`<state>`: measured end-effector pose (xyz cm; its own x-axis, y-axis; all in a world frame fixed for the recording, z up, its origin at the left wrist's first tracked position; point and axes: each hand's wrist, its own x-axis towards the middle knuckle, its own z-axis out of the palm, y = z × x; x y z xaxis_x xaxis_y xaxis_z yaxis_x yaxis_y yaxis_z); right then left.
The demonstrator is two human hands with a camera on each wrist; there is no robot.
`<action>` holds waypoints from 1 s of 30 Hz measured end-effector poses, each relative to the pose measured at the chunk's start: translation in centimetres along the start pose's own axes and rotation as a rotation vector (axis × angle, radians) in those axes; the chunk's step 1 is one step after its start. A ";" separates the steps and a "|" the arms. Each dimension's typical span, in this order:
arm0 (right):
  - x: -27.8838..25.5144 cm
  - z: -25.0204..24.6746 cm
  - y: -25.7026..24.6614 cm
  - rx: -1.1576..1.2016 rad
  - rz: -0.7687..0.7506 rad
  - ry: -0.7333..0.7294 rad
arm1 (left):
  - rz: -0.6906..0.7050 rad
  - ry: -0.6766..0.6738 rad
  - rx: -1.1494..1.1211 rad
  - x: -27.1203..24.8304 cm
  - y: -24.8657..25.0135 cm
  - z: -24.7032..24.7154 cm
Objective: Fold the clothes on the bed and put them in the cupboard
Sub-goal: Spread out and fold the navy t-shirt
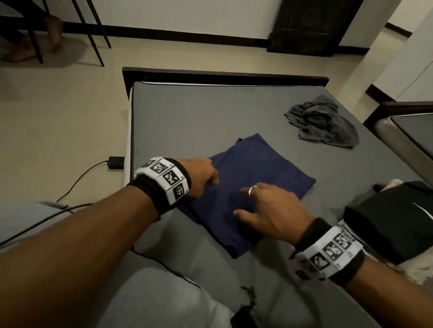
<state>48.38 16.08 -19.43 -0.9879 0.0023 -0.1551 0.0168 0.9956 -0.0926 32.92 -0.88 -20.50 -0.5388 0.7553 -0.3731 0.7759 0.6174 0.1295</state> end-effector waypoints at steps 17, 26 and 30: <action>0.5 6.4 -7.6 -0.132 0.050 -0.017 | 0.252 0.124 0.639 -0.9 1.1 2.2; -1.5 5.9 -6.0 -0.110 0.051 0.093 | -0.021 0.055 0.055 -3.5 2.8 2.6; -4.3 4.4 -5.5 -0.070 0.040 0.081 | -0.024 -0.192 -0.015 -5.1 5.8 2.4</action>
<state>53.24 10.14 -22.58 -0.9959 0.0471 -0.0771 0.0487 0.9986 -0.0186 40.96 -1.65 -20.10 -0.4836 0.6850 -0.5448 0.7577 0.6393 0.1313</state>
